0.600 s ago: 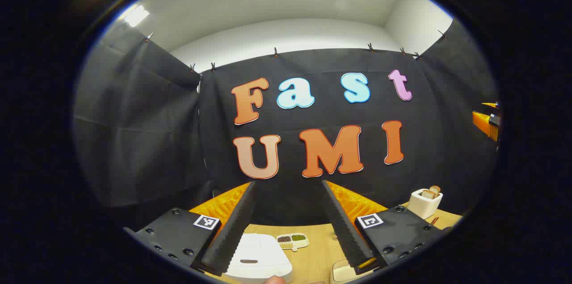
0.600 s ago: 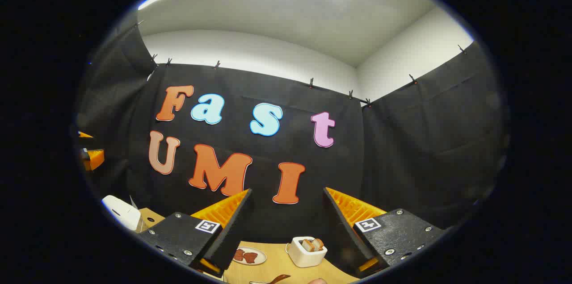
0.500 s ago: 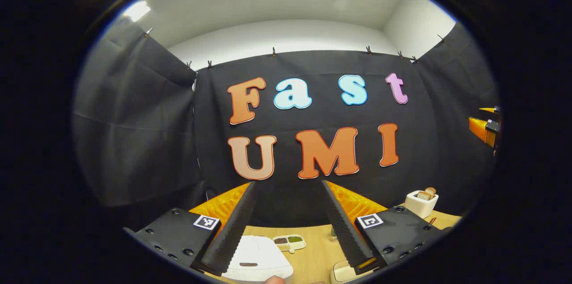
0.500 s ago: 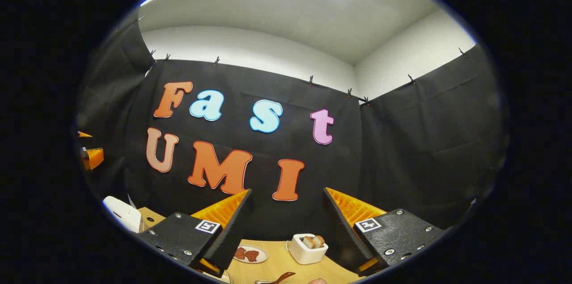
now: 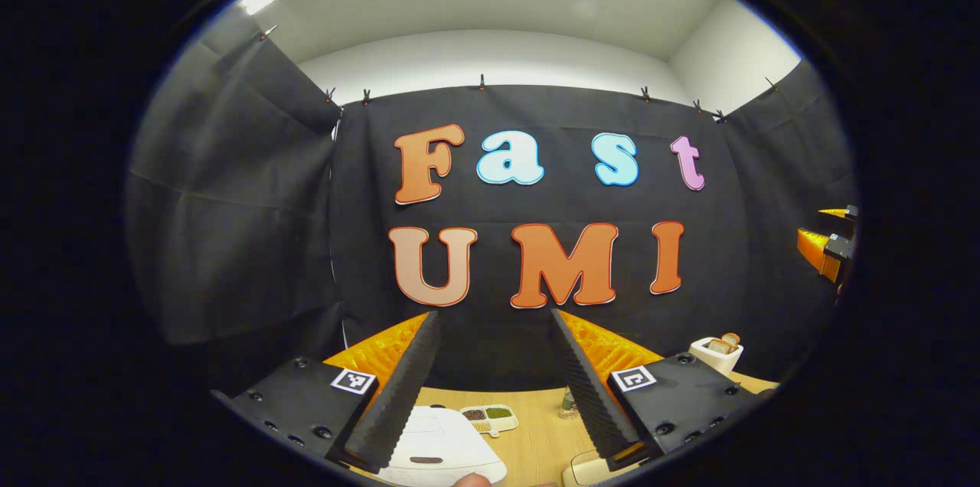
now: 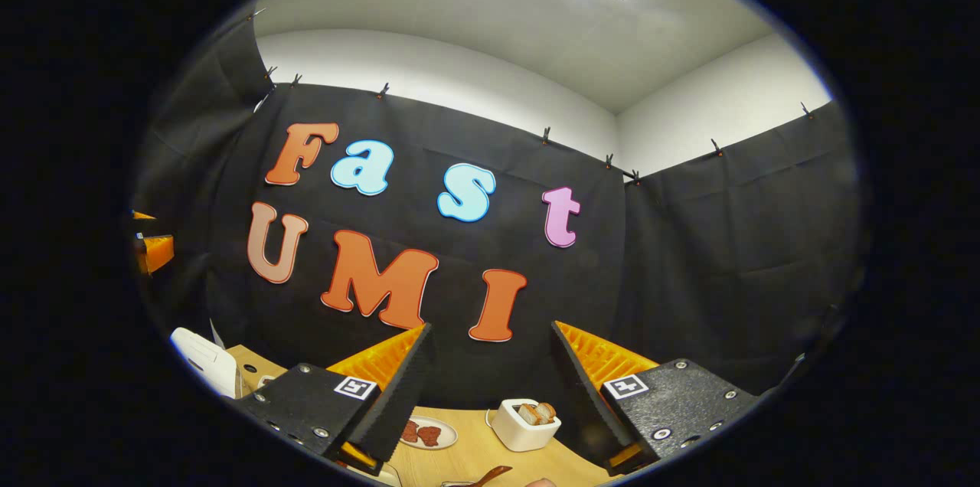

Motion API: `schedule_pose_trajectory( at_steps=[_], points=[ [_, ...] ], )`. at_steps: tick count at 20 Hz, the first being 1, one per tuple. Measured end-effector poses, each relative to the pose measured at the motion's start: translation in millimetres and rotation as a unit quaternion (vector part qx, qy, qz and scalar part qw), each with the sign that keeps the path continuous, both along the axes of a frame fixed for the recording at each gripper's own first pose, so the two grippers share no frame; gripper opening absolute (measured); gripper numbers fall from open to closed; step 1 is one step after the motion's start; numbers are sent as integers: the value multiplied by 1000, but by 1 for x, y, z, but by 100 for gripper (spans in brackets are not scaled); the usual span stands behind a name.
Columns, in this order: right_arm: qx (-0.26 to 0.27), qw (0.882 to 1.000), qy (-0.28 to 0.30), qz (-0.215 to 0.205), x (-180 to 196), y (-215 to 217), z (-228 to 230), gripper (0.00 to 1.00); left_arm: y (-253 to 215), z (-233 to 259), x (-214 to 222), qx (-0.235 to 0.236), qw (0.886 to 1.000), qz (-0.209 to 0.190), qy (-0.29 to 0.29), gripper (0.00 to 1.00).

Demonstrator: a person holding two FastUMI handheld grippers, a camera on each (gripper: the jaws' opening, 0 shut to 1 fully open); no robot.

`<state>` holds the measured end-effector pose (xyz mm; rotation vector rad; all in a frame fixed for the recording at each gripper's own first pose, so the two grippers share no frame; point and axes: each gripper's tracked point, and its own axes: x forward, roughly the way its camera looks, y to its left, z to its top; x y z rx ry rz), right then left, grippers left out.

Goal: Close the left gripper, press the button to open the rice cooker; take a wooden spoon from the chopstick holder with the right hand, scoop a spoonful of rice and pour it into the rice cooker, then put the wooden spoon back into the chopstick holder.

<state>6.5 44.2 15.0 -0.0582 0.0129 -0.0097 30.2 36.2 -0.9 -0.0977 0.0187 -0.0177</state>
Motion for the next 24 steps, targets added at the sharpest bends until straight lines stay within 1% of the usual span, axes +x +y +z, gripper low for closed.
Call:
schedule_pose_trajectory(
  at_steps=[1,2,3,4,5,7,10,12,14,15,16,17,18,20,21,24],
  points=[
    [2,1000,-1,3,3,-1,0,92,1,0,1,-3,1000,6,5,96],
    [1,1000,2,8,6,-2,-5,92,4,2,2,-6,1000,13,6,94],
    [-1,1000,5,10,9,-5,-8,92,4,6,3,-12,1000,17,4,94],
    [-3,1000,8,8,12,-13,-10,92,1,7,5,-16,1000,18,3,96],
    [-2,1000,11,3,13,-20,-13,92,-2,9,7,-15,1000,20,1,94],
    [-1,1000,25,-8,13,-42,-26,92,-8,15,12,-1,1000,23,-7,96],
    [-24,997,61,-45,5,-83,-53,92,-28,23,22,-5,1000,9,-11,95],
    [-31,995,68,-70,-4,-104,-56,92,-43,26,28,-11,1000,-12,-4,94],
    [-25,994,68,-81,-9,-114,-55,92,-49,27,33,-17,1000,-22,5,94],
    [-23,995,64,-79,-10,-115,-52,92,-49,27,33,-23,999,-22,9,94],
    [-20,995,61,-75,-9,-114,-49,92,-51,23,32,-29,999,-21,14,96],
    [-15,996,62,-67,-7,-111,-49,92,-51,19,29,-33,999,-22,23,95],
    [-10,996,60,-58,-8,-106,-48,92,-49,15,25,-33,999,-15,26,96],
    [0,998,51,-37,-2,-95,-44,92,-38,13,19,-31,999,0,31,96],
    [4,998,47,-29,1,-90,-44,92,-35,10,15,-27,999,7,34,96],
    [23,999,42,-4,10,-73,-50,94,0,8,6,-5,998,53,40,95]
  ],
)
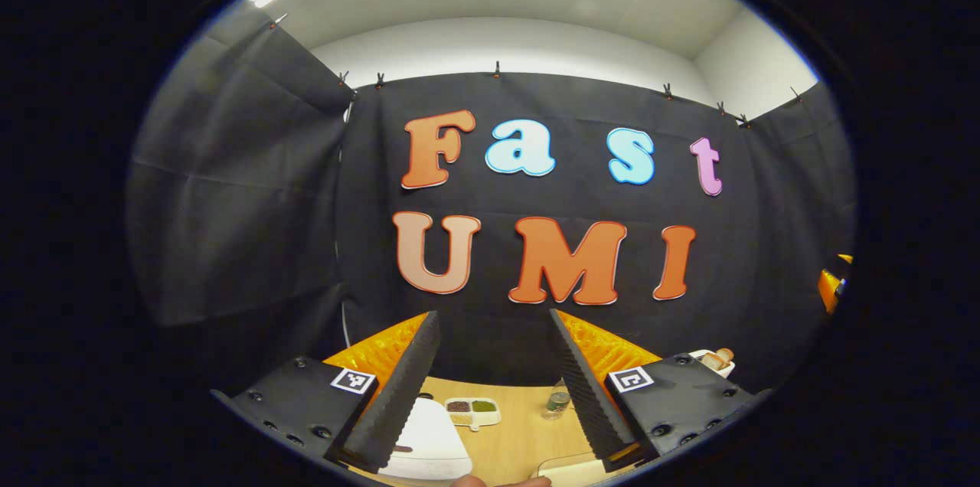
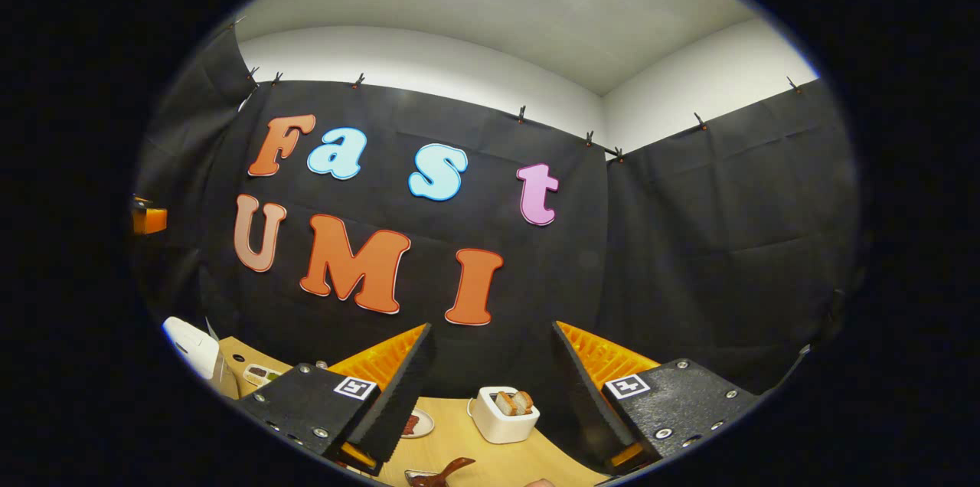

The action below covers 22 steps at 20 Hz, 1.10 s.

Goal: Close the left gripper, press the button to open the rice cooker; take a wooden spoon from the chopstick holder with the right hand, scoop a spoonful of rice and pour it into the rice cooker, then put the wooden spoon back into the chopstick holder.

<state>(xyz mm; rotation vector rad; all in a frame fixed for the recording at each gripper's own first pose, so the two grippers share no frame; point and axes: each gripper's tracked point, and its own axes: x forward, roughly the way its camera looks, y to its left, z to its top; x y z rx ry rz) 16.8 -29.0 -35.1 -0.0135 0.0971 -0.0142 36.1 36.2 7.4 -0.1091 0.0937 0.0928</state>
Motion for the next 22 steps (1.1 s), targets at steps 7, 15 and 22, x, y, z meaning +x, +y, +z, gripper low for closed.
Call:
schedule_pose_trajectory(
  at_steps=[7,15,22],
  points=[
    [9,1000,15,21,7,10,-16,93,68,-61,-5,-16,990,71,118,0],
    [-4,999,44,1,-10,-4,-33,94,75,-197,-22,-135,918,56,368,5],
    [-24,996,77,-31,-33,-19,-48,94,62,-290,-13,-189,846,28,499,5]
  ],
)
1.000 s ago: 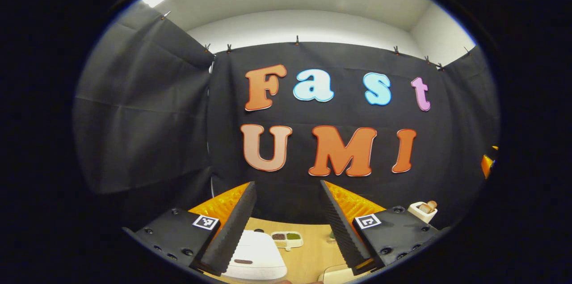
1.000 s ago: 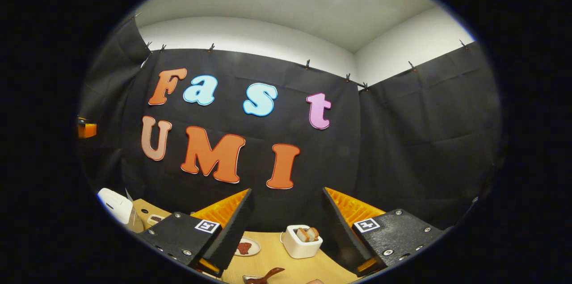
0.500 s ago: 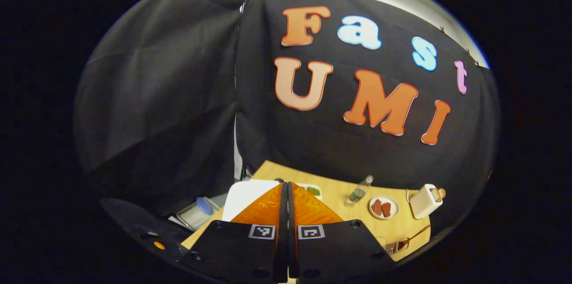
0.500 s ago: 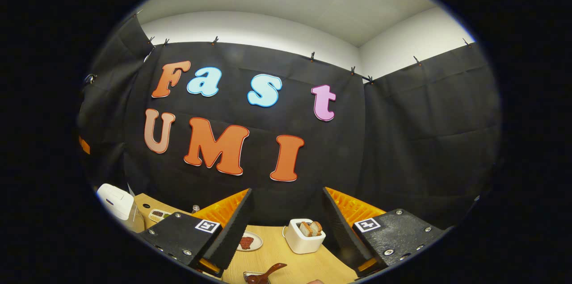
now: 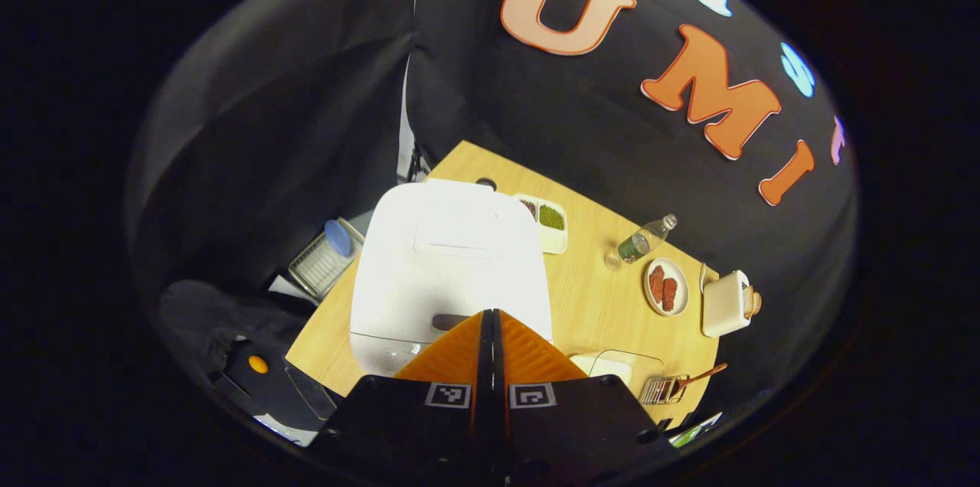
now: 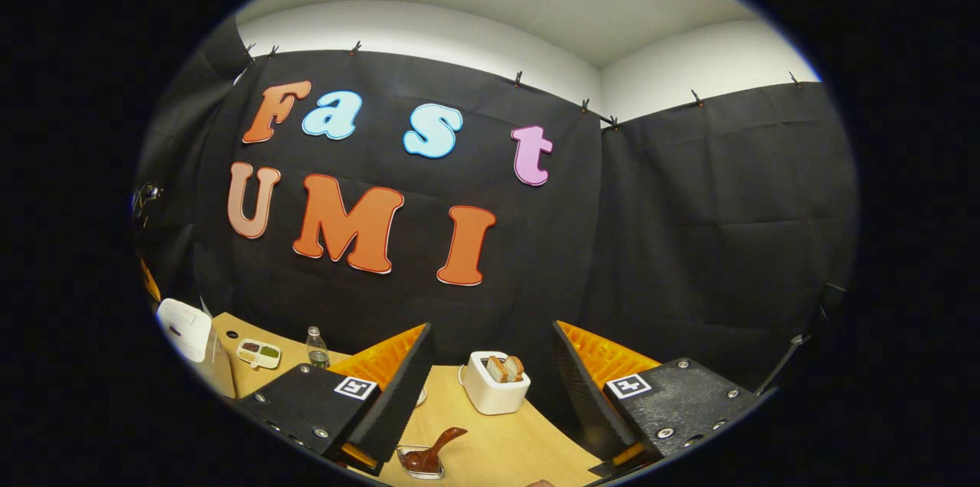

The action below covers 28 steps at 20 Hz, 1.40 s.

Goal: Close the left gripper, press the button to open the rice cooker; take a wooden spoon from the chopstick holder with the right hand, scoop a spoonful of rice and pour it into the rice cooker, then put the wooden spoon back into the chopstick holder.

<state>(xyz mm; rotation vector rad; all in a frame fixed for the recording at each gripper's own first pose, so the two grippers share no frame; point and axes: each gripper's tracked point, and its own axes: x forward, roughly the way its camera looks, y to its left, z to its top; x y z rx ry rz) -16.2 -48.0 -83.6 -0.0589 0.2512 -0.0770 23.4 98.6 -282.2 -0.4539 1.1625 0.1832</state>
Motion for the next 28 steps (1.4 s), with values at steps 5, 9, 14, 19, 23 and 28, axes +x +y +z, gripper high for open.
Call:
schedule_pose_trajectory(
  at_steps=[5,9,14,19,23,28],
  points=[
    [-3,999,24,-29,-15,-10,-13,92,9,-58,7,-15,997,-9,70,5],
    [-6,998,39,-47,-20,-14,-23,92,7,-88,0,-25,994,-7,107,5],
    [-5,998,50,-46,-17,-8,-32,93,10,-97,-1,-26,994,-9,106,5],
    [13,997,68,-28,-5,2,-52,93,10,-75,-1,-9,998,-6,66,5],
    [26,996,87,-15,3,5,-74,93,11,-30,-2,10,1000,0,6,5],
    [50,991,122,9,8,11,-111,93,-1,-1,-10,34,997,-6,-71,5]
  ],
)
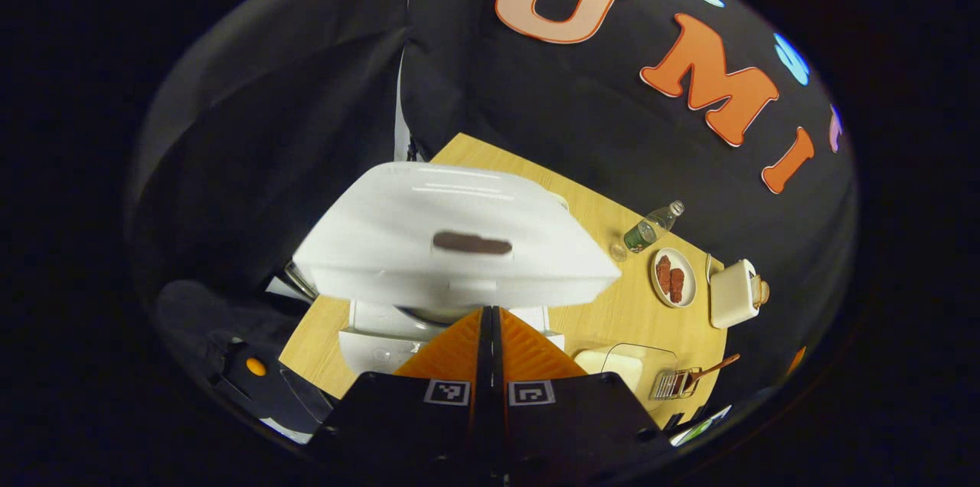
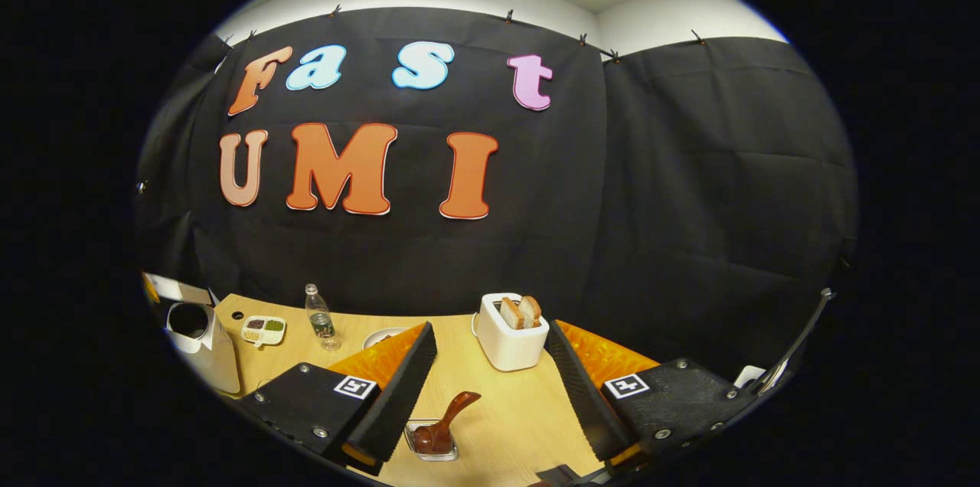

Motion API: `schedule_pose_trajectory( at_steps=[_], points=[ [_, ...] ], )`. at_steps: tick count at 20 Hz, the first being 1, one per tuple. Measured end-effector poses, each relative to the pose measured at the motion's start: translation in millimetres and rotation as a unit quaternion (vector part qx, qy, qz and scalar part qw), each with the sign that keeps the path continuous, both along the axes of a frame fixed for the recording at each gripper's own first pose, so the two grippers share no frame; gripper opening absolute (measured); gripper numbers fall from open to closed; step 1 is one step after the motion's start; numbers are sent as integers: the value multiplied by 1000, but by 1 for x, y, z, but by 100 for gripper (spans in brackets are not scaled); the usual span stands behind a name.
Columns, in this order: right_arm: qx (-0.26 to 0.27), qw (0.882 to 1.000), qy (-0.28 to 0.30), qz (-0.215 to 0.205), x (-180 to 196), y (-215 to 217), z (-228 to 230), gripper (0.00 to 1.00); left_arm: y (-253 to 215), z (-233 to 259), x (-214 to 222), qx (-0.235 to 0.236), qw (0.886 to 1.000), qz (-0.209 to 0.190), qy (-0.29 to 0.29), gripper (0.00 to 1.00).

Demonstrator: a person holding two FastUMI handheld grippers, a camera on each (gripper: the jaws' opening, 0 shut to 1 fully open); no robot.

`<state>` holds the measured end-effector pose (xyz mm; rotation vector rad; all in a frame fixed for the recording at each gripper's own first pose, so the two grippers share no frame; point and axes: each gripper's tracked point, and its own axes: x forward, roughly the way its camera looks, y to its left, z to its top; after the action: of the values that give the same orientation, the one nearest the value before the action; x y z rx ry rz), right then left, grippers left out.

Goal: Close the left gripper, press the button to open the rice cooker; take a wooden spoon from the chopstick holder with the right hand, scoop a spoonful of rice and pour it into the rice cooker, then put the wooden spoon back into the chopstick holder.

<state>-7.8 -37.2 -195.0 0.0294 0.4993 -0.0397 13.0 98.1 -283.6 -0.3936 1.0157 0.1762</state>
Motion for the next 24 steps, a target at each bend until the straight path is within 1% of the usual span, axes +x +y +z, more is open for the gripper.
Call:
schedule_pose_trajectory(
  at_steps=[3,6,8,12,13,14,15,16,18,19,22,23,24],
  points=[
    [7,1000,25,16,0,2,-25,93,-4,27,-2,27,998,3,-53,5],
    [23,998,57,32,-3,6,-52,93,-7,63,-12,66,992,2,-108,5],
    [36,995,86,41,-8,8,-74,93,-12,83,-13,99,984,6,-148,5],
    [77,985,140,58,-14,18,-117,93,-30,124,-17,158,963,5,-220,6],
    [86,982,153,62,-17,18,-127,92,-35,133,-16,175,956,4,-235,5],
    [96,979,166,64,-18,21,-138,92,-37,137,-18,201,951,-1,-234,6],
    [107,976,180,68,-20,23,-147,92,-35,138,-26,231,947,-9,-223,19],
    [121,971,193,72,-21,27,-157,92,-43,141,-27,251,940,-16,-232,30],
    [146,961,220,81,-25,36,-177,91,-62,150,-35,272,931,-26,-244,42],
    [153,957,232,86,-29,38,-187,91,-68,155,-40,281,926,-31,-250,55],
    [165,945,264,105,-32,54,-213,90,-76,170,-54,319,909,-23,-266,84],
    [165,942,273,107,-31,57,-220,90,-77,176,-57,327,905,-17,-271,90],
    [168,939,281,110,-28,61,-228,90,-80,182,-61,331,902,-11,-277,86]
  ],
)
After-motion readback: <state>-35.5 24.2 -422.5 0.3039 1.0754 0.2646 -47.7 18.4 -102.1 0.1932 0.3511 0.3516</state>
